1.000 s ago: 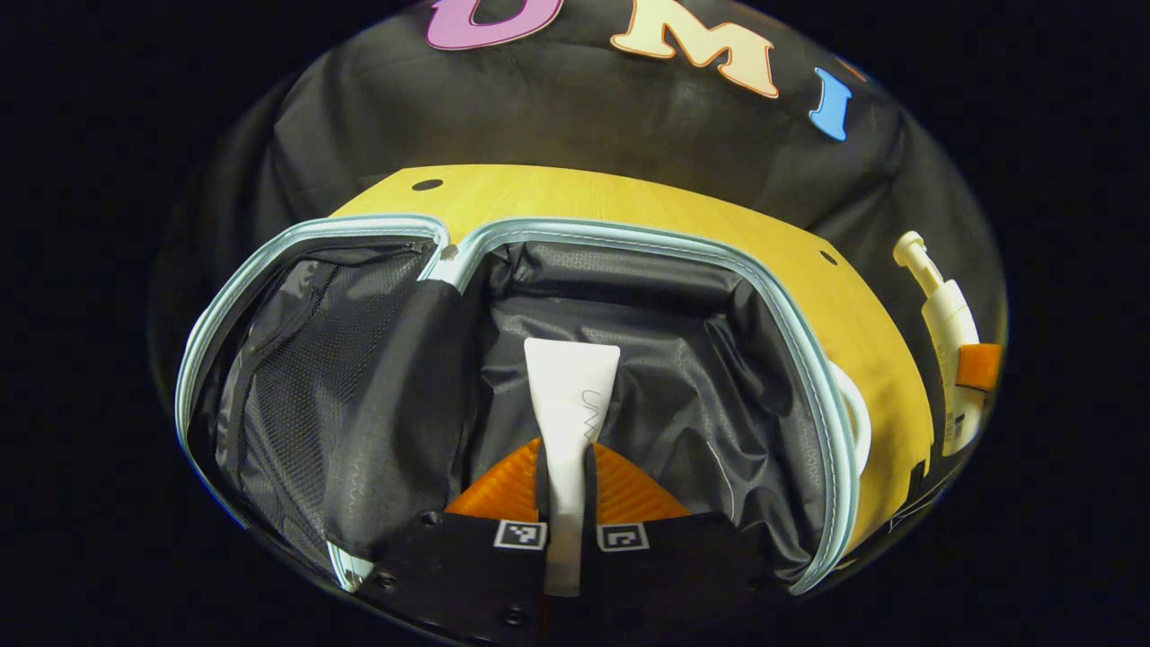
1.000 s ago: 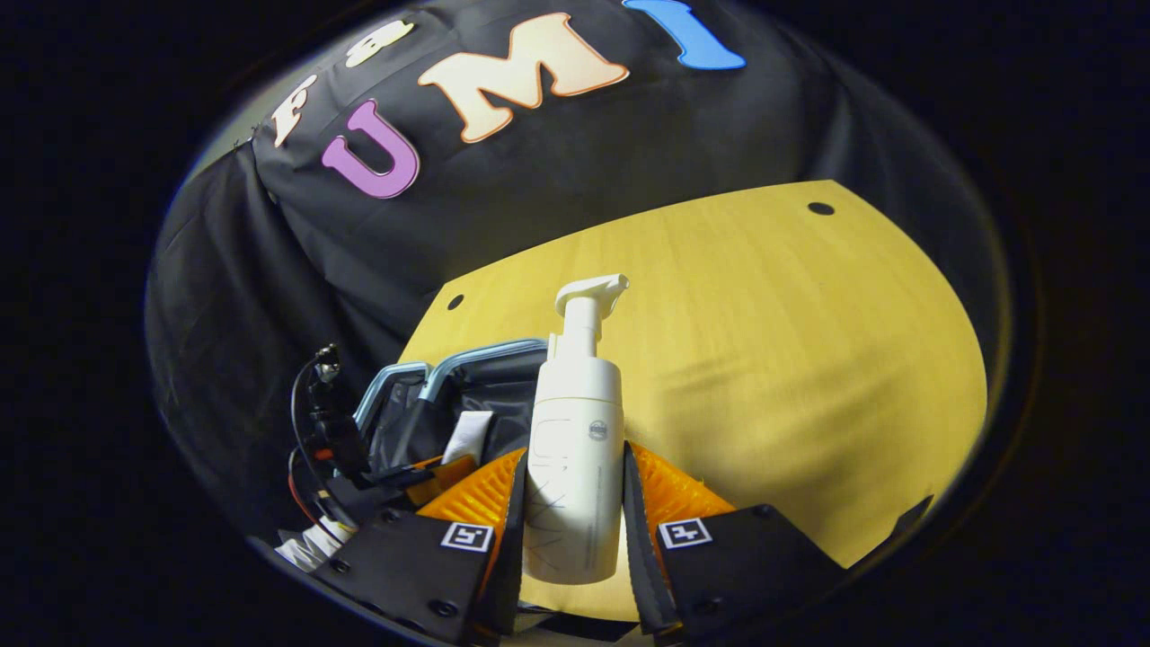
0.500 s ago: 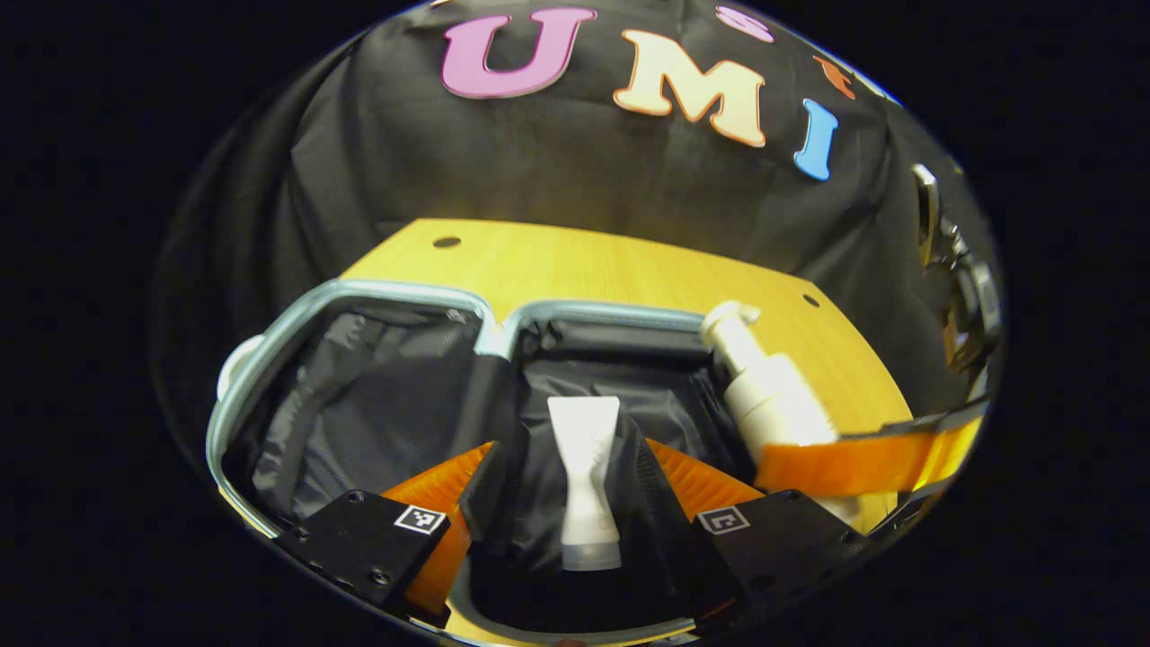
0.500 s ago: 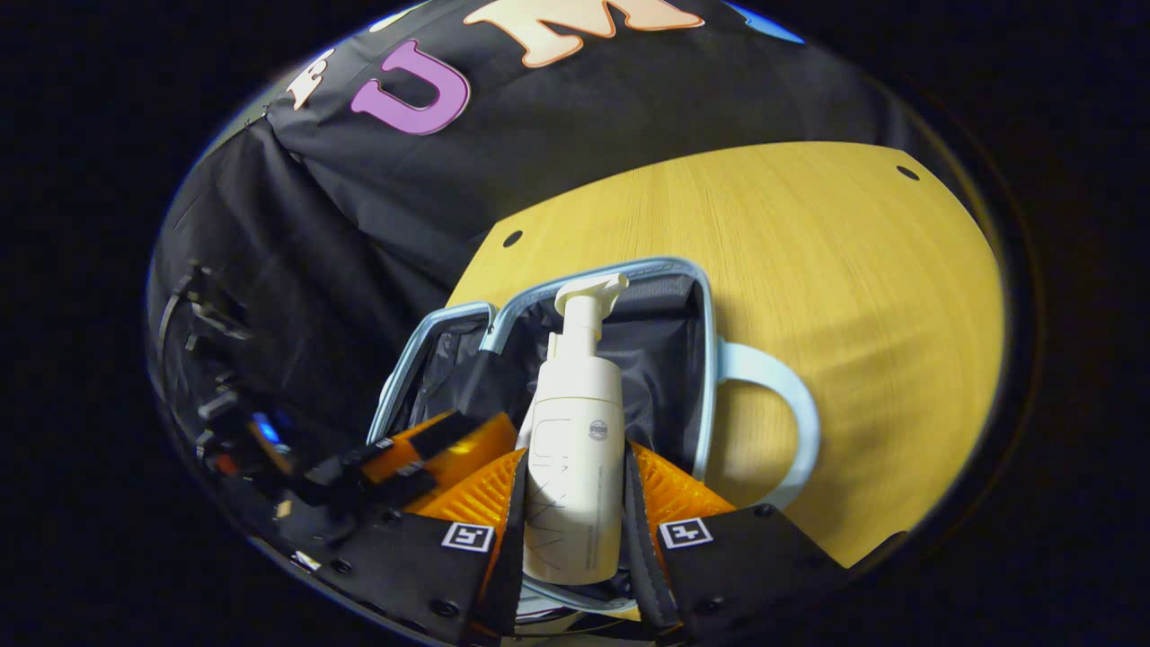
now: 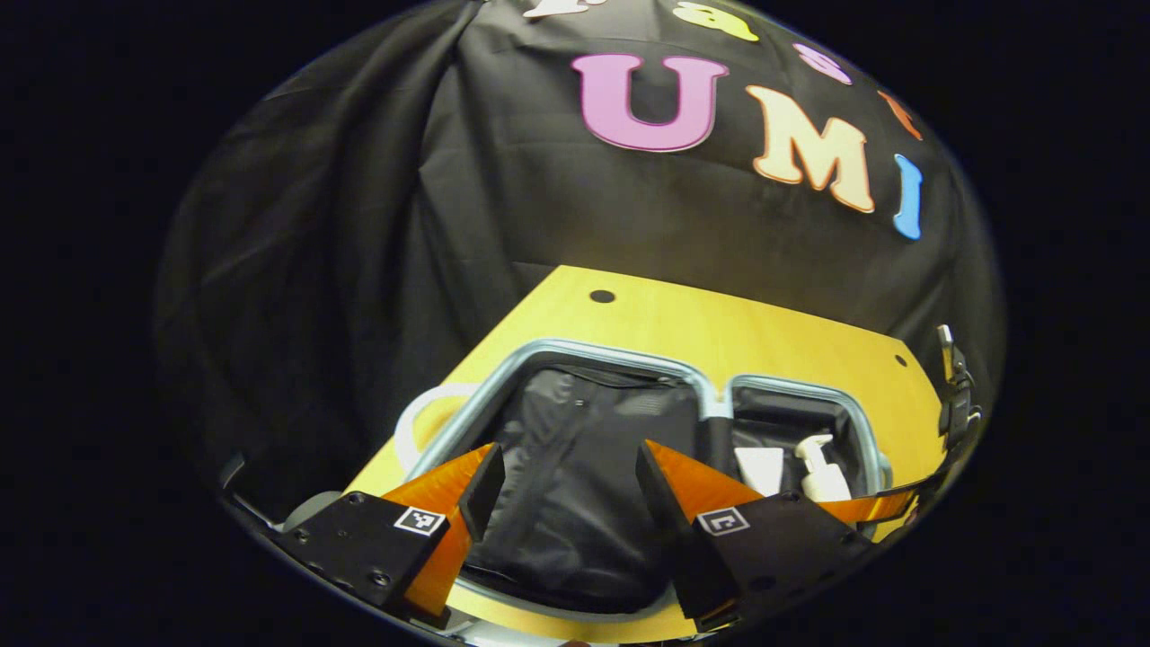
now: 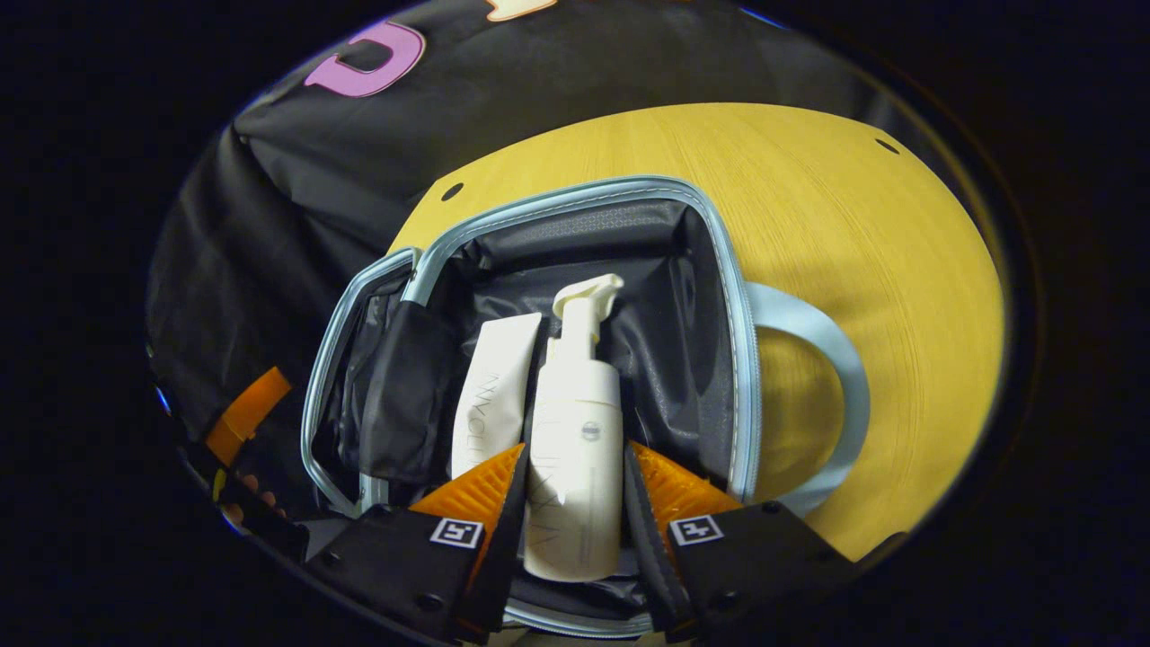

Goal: First open the suitcase, pack the skin care products into it, and then close the suitcase.

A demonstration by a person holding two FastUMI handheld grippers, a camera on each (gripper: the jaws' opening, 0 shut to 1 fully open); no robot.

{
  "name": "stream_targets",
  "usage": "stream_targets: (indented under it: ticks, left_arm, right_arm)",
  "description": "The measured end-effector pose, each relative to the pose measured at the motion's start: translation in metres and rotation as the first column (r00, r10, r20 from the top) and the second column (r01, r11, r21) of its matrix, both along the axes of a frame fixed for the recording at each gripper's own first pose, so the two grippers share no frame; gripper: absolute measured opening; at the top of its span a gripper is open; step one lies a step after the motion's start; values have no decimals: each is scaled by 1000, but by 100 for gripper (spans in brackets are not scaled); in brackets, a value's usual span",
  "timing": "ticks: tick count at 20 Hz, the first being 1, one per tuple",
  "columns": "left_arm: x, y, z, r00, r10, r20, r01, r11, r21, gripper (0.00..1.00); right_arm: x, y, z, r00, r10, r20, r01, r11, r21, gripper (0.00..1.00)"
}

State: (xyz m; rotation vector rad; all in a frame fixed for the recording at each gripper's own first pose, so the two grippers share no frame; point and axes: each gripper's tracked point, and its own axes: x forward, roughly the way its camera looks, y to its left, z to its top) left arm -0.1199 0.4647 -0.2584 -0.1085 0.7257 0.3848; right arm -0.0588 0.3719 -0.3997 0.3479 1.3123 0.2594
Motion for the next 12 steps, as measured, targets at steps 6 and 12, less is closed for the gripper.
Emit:
stream_targets:
  ticks: [6, 12]
  left_arm:
    - [14, 89, -17, 997, 34, -67, -30, 997, 67, 86]
    - [16, 155, -62, 982, 89, -165, -84, 996, 33, 86]
  right_arm:
    - [43, -9, 77, 979, -66, 191, 44, 992, 119, 93]
    - [72, -78, 117, 927, -113, 359, 106, 994, 39, 93]
